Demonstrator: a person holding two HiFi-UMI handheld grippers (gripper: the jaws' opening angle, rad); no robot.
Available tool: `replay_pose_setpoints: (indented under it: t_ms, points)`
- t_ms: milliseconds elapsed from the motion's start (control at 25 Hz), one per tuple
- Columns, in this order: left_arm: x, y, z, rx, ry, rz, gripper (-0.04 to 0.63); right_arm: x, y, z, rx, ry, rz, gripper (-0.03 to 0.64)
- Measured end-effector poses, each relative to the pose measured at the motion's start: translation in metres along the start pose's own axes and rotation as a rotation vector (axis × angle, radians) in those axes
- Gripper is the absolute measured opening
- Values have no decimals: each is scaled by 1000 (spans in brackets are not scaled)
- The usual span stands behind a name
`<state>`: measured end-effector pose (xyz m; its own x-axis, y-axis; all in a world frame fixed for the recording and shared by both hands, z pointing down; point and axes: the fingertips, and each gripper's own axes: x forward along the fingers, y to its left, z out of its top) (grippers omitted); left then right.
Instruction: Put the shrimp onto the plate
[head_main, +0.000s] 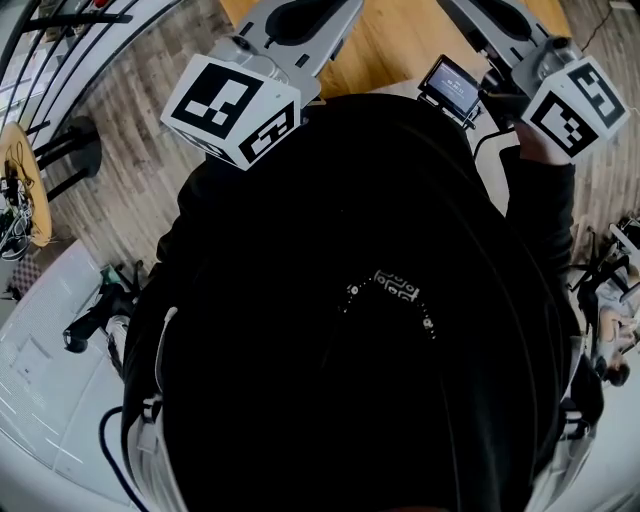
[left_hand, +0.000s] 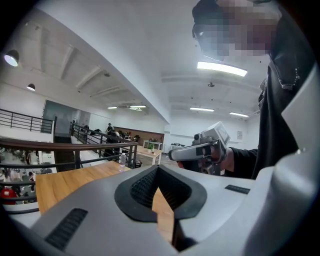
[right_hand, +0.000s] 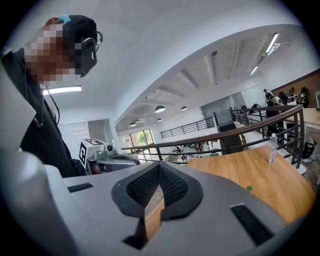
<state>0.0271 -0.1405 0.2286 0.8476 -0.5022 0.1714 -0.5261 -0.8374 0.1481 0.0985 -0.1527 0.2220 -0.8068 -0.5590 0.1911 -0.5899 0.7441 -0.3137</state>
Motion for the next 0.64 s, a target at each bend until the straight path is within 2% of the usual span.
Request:
replay_pose_setpoints:
  t_ms: [200, 640]
  points:
    - [-2, 7, 5, -11, -17, 28, -4, 4, -4, -5, 4, 21, -1, 18]
    - [-6, 2, 6, 7, -26, 29, -3, 1, -8, -8, 8, 14, -5, 18]
